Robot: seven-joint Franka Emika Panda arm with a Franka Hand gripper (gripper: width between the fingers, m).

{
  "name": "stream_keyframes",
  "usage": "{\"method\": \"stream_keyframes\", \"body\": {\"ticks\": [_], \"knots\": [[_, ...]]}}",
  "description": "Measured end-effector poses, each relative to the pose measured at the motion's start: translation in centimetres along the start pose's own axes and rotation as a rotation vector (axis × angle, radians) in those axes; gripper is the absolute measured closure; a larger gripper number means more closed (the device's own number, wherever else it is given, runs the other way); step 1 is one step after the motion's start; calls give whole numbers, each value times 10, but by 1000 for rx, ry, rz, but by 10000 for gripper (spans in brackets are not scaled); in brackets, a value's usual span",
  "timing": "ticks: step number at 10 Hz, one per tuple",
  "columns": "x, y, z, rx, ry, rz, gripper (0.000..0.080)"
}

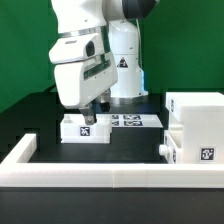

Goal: Assemble drawer

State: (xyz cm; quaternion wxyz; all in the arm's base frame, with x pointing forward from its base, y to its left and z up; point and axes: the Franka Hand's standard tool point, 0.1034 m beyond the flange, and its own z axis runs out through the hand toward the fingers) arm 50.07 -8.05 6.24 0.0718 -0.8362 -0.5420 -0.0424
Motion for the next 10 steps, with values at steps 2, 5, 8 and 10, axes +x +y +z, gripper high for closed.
{"method": "stream_keyframes", "body": {"ticks": [2, 5, 8, 10], "knots": [[-1, -1, 0, -2, 6, 147, 150], [-23, -26, -5, -63, 20, 448, 150], [-30, -41, 0, -77, 34, 685, 150], [-30, -41, 1, -75, 37, 775, 150]]}}
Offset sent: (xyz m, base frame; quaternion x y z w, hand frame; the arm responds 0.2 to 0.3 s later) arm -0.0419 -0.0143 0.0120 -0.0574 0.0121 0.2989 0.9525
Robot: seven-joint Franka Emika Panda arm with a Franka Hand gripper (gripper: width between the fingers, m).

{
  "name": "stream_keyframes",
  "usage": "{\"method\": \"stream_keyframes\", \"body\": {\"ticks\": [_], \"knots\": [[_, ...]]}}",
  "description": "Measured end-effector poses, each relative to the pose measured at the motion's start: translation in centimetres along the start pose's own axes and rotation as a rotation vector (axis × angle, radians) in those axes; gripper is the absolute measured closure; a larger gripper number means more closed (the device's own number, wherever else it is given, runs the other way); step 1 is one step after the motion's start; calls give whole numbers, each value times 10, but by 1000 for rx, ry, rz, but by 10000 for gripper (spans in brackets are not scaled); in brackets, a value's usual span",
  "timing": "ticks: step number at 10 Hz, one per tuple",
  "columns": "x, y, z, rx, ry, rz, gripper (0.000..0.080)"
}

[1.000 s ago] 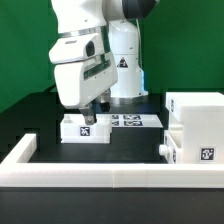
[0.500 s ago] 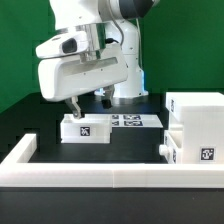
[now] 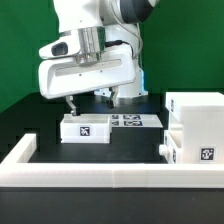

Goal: Assemble drawer

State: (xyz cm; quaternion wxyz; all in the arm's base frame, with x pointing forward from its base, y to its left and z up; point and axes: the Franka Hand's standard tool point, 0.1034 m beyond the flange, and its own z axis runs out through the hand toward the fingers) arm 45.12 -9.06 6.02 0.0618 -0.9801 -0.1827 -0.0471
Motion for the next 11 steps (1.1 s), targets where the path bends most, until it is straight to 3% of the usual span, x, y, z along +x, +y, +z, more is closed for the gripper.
{"method": "stream_keyframes", "body": {"ticks": [3, 6, 9, 11], "knots": [[-3, -3, 4, -3, 2, 240, 150], [-9, -19, 15, -2, -10, 540, 150], [-18, -40, 36, -19, -2, 527, 150], [-24, -47, 48, -16, -9, 440, 150]]}}
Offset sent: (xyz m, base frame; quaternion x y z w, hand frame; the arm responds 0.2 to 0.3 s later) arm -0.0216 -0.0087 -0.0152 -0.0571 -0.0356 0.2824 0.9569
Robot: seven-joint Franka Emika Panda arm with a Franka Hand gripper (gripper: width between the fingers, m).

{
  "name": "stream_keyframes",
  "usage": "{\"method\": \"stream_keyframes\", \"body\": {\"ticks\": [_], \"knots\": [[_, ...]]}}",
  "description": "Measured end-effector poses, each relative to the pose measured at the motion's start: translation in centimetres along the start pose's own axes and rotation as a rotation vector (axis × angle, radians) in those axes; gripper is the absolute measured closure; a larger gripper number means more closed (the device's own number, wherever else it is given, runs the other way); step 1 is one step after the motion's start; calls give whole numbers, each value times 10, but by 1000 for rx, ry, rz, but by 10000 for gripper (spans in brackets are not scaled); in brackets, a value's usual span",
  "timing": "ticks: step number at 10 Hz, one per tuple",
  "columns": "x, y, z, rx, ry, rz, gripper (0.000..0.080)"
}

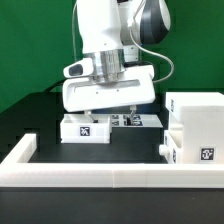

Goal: Assemble drawer

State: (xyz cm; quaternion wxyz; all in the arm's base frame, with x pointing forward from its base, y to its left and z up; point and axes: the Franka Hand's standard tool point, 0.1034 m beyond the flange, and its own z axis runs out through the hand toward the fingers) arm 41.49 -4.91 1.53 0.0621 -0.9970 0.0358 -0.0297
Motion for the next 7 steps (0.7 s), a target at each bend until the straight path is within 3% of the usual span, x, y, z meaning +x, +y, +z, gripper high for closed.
{"method": "stream_keyframes", "body": {"ticks": [4, 6, 7], "knots": [[-5, 4, 9, 1, -3, -52, 150], [-6, 7, 9, 0, -4, -58, 401], [-6, 9, 9, -2, -4, -61, 401]]}}
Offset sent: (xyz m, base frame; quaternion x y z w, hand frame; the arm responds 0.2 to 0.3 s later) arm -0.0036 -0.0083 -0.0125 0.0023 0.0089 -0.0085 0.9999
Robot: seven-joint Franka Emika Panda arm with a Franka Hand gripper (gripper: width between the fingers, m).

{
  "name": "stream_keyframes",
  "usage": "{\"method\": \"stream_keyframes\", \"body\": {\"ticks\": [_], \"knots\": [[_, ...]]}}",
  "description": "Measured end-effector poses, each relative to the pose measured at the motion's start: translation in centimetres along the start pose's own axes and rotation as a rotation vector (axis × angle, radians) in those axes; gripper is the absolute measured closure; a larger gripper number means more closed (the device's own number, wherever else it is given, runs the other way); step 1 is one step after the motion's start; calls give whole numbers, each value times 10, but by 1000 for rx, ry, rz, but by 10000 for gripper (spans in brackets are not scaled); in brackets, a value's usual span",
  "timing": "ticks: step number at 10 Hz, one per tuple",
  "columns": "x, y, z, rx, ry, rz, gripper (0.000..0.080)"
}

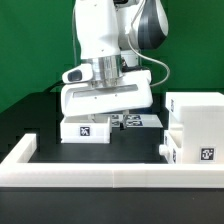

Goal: Assemble drawer

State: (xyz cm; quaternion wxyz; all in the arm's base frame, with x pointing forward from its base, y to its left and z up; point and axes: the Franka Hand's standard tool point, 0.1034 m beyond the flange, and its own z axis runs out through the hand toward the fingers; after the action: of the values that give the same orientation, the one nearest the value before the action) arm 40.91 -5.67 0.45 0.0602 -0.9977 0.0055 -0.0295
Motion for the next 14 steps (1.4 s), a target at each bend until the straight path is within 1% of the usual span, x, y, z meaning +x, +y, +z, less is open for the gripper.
{"method": "stream_keyframes", "body": {"ticks": [1, 2, 3, 5, 6, 7, 8, 9, 10, 11, 13, 14], "knots": [[1, 2, 0, -1, 1, 1, 582], [2, 2, -1, -1, 3, 1, 582], [6, 2, -3, -3, 9, -1, 739], [12, 1, -7, -4, 18, -4, 751], [17, -2, -11, -1, 16, -8, 753], [25, -9, -16, 4, 12, -19, 756], [32, -17, -22, 13, 2, -11, 756], [45, -32, -32, 28, -10, 1, 756], [66, -49, -43, 39, -1, -24, 756], [76, -55, -47, 43, 7, -53, 756], [72, -53, -43, 43, -1, -52, 756], [72, -52, -43, 42, 2, -183, 756]]}}
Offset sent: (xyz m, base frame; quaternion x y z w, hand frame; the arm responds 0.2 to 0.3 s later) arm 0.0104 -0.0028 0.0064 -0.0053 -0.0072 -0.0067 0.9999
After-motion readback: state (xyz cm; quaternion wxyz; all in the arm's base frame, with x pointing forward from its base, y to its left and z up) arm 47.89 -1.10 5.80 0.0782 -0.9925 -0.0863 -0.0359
